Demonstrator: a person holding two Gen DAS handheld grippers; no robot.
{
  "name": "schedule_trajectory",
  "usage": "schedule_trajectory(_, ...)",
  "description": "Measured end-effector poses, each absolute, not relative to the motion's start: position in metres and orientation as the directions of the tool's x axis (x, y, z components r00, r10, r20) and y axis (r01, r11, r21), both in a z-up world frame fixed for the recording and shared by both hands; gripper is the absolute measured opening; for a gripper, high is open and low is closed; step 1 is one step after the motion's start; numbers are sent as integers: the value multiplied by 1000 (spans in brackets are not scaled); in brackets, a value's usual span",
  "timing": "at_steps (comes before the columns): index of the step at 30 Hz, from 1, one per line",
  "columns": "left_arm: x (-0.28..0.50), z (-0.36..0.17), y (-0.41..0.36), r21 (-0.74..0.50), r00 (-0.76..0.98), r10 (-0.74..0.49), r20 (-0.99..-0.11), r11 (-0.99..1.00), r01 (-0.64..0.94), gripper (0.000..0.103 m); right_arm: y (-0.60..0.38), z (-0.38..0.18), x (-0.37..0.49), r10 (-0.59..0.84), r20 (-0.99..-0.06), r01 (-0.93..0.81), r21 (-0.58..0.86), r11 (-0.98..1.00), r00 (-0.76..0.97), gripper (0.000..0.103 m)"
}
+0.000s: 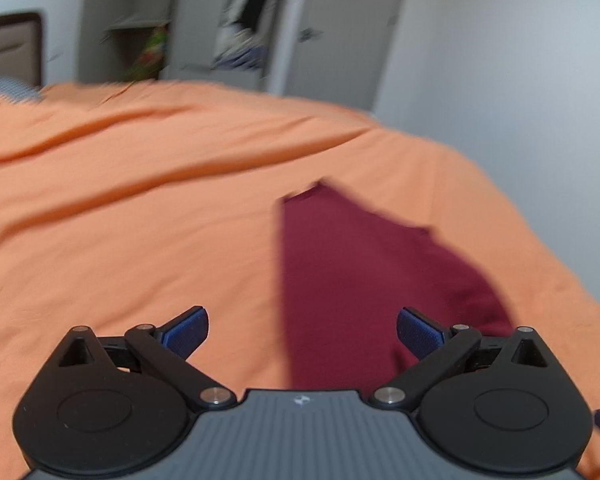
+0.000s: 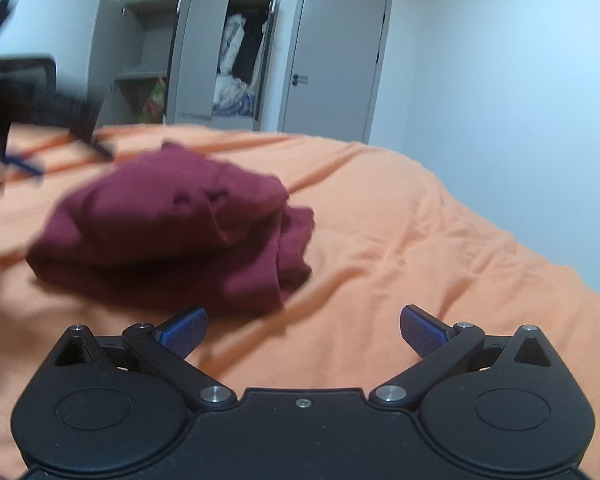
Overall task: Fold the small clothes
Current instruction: 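Open the left gripper and release the folded shirt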
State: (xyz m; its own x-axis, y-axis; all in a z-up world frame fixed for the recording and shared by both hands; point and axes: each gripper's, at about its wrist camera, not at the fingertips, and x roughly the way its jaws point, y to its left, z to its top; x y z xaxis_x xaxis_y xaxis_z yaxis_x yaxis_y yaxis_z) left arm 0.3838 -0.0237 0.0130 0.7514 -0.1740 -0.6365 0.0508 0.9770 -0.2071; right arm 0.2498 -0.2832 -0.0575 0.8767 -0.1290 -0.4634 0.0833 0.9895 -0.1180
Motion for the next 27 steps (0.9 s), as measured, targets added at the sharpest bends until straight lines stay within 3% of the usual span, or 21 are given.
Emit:
schedule_trajectory(7, 380, -8, 7, -289, 729, -198, -656, 957, 0, 102, -290, -26, 273, -15, -407, 63, 105, 992, 913, 103)
schedule_trajectory(12, 365, -3, 13, -268, 762, -148, -631, 963, -35, 102, -269, -26, 320, 4, -439, 23, 54, 998, 899, 102)
schedule_trajectory(17, 361, -5, 17, -268, 746, -153, -649, 963, -36, 102, -270, -39, 338, -121, -524, 140, -3, 990, 843, 102)
schedule_trajectory(21, 361, -11, 15, -256, 736, -155, -660, 966, -26, 103, -296, -51, 317, -168, -554, 229, 42, 973, 815, 102)
schedule_trajectory(27, 357, -12, 18, -269, 749, -176, -639, 963, -4, 102, -307, -49, 290, -93, -520, 180, 120, 976, 849, 102)
